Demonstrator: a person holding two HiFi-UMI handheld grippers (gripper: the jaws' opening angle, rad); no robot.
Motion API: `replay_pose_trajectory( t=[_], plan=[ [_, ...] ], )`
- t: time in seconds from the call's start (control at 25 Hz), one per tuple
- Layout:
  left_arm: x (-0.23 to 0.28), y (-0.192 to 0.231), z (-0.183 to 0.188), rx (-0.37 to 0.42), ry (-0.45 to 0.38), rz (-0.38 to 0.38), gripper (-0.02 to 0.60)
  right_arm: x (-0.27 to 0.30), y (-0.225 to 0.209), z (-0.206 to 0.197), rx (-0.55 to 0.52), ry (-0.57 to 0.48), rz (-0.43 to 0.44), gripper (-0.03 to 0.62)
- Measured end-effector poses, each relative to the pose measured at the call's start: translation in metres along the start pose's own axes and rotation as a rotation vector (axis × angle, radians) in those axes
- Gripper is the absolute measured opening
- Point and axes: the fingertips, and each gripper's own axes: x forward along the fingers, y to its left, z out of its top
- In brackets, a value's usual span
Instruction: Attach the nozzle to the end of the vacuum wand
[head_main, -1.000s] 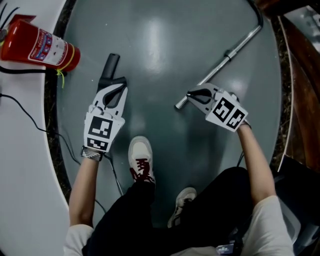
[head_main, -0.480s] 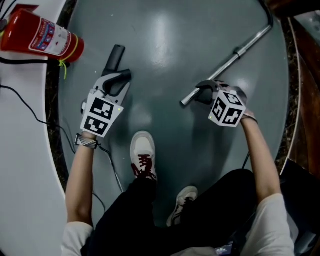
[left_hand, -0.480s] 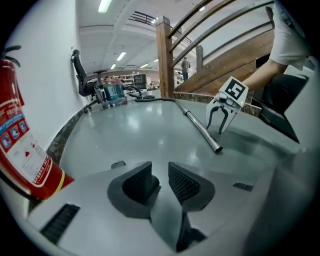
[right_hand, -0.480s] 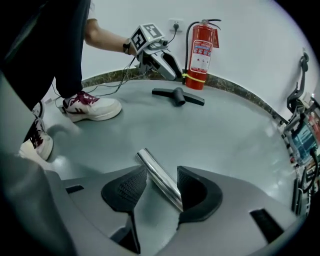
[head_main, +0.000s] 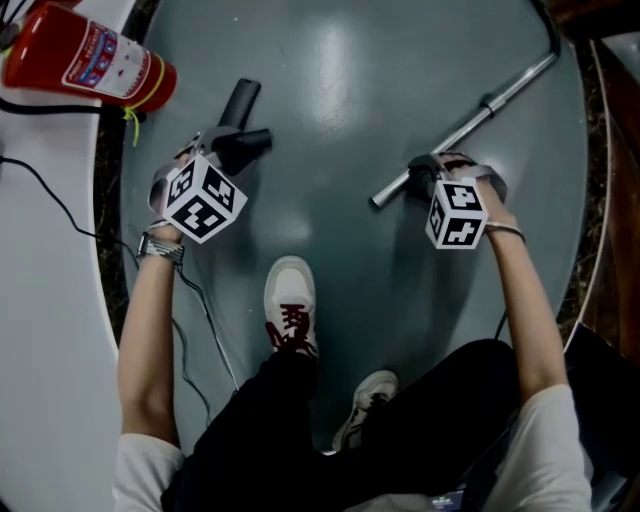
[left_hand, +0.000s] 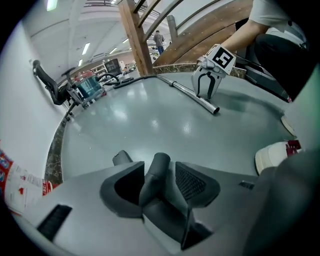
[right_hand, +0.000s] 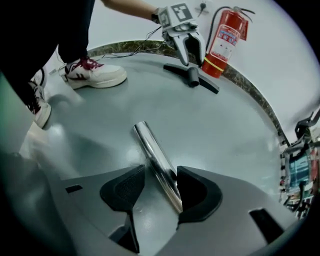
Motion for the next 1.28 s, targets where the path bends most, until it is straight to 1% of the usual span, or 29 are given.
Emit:
replay_pose_trajectory(
  t=[0.08, 0.16, 0.28, 0.32, 0.4, 0.48, 0.52, 0.68, 0.8, 0.84, 0.88, 0.92, 1.0, 1.08, 1.16, 1.28],
  plan=[
    [0.005, 0.005, -0.003, 0.015, 0.016, -0.008, 0.193, 0.004, 0.0, -0.003, -0.025, 0.015, -0.02, 0.215],
    [0.01, 0.007, -0.006, 0.032, 0.035, -0.03, 0.196, 0.006, -0.002, -0.004, -0.027, 0.015, -0.023, 0.215],
    [0.018, 0.002, -0.012, 0.062, 0.06, -0.093, 0.206, 0.009, -0.005, -0.007, -0.044, 0.026, -0.015, 0.215],
    [0.02, 0.0, -0.014, 0.07, 0.07, -0.113, 0.21, 0.01, -0.005, -0.008, -0.066, 0.038, -0.013, 0.215],
    [0.025, -0.001, -0.018, 0.102, 0.103, -0.139, 0.215, 0.015, -0.005, -0.012, -0.148, 0.079, -0.017, 0.215],
    [0.029, 0.003, -0.022, 0.155, 0.15, -0.148, 0.215, 0.019, -0.006, -0.014, -0.228, 0.117, -0.018, 0.215],
    [0.03, 0.005, -0.024, 0.179, 0.17, -0.149, 0.215, 0.02, -0.006, -0.015, -0.241, 0.125, -0.009, 0.213],
    [0.033, 0.009, -0.026, 0.227, 0.198, -0.152, 0.215, 0.02, -0.008, -0.013, -0.219, 0.097, 0.013, 0.212],
    [0.039, 0.002, -0.027, 0.229, 0.188, -0.178, 0.215, 0.022, -0.004, -0.015, -0.224, 0.085, 0.013, 0.202],
    [0.04, 0.001, -0.027, 0.227, 0.183, -0.181, 0.233, 0.023, -0.002, -0.018, -0.228, 0.086, 0.014, 0.199],
    [0.042, 0.001, -0.027, 0.234, 0.183, -0.176, 0.236, 0.023, -0.001, -0.019, -0.231, 0.085, 0.014, 0.198],
    [0.044, 0.001, -0.028, 0.253, 0.192, -0.163, 0.236, 0.023, -0.001, -0.019, -0.233, 0.083, 0.013, 0.196],
    [0.048, 0.003, -0.033, 0.321, 0.222, -0.13, 0.235, 0.023, -0.002, -0.017, -0.232, 0.083, 0.012, 0.195],
    [0.052, 0.003, -0.037, 0.381, 0.24, -0.107, 0.207, 0.022, -0.003, -0.016, -0.229, 0.087, 0.012, 0.195],
    [0.053, 0.004, -0.037, 0.389, 0.229, -0.106, 0.204, 0.021, -0.002, -0.017, -0.222, 0.091, 0.02, 0.193],
    [0.049, -0.001, -0.034, 0.354, 0.201, -0.137, 0.201, 0.019, -0.003, -0.011, -0.204, 0.07, 0.027, 0.19]
  ],
)
